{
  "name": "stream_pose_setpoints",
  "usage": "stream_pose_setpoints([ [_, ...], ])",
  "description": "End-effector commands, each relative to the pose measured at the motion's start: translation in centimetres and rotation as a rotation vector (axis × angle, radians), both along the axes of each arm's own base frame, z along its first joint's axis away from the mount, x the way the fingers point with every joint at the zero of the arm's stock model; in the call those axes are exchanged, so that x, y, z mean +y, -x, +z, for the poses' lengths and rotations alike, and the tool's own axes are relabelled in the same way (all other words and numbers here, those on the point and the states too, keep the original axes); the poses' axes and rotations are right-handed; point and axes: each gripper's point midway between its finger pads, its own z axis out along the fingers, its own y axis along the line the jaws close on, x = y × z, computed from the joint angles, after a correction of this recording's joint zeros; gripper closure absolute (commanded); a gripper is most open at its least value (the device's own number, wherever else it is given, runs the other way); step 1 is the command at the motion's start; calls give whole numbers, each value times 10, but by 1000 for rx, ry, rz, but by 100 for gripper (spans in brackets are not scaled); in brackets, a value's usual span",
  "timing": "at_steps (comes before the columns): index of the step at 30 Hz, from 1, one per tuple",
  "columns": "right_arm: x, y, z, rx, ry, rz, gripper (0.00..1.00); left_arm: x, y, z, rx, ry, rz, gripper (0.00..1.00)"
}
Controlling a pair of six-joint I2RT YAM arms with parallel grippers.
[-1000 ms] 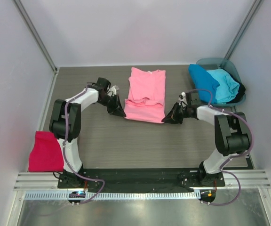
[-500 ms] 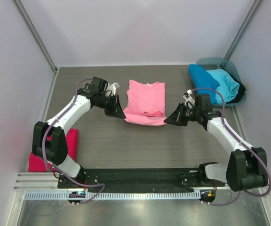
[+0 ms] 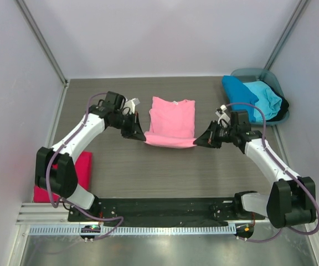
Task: Fold and stack the t-shirts
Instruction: Fold the tshirt
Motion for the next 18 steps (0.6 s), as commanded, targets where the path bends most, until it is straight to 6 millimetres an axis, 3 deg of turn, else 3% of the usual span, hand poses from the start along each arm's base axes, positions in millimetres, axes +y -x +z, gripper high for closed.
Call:
stream_pose_setpoints([
  [1, 1, -28, 18, -108, 10, -6, 99, -6, -23, 7, -53, 9, -13, 100],
  [4, -1, -55, 21, -160, 35, -24, 99, -8, -47, -2, -60, -12, -14, 100],
  [7, -6, -88, 20, -182, 58, -41, 99, -10, -83, 10, -116, -5, 1, 100],
  [11, -14, -132, 19, -198, 79, -60, 99, -12, -144, 14, -178, 0, 24, 100],
  [12, -16, -147, 27, -225, 83, -69, 99, -14, -155, 14, -192, 4, 23, 100],
  [13, -18, -158, 14, -196, 90, -77, 99, -13, -165, 13, -204, 4, 27, 100],
  [15, -23, -182, 19, -223, 99, -96, 99, -17, -191, 9, -233, 6, 24, 100],
  [16, -25, -192, 3, -194, 106, -99, 99, -19, -198, 9, -239, 13, 21, 100],
  [18, -30, -214, 9, -235, 121, -104, 99, -26, -218, 0, -243, 25, 11, 100],
])
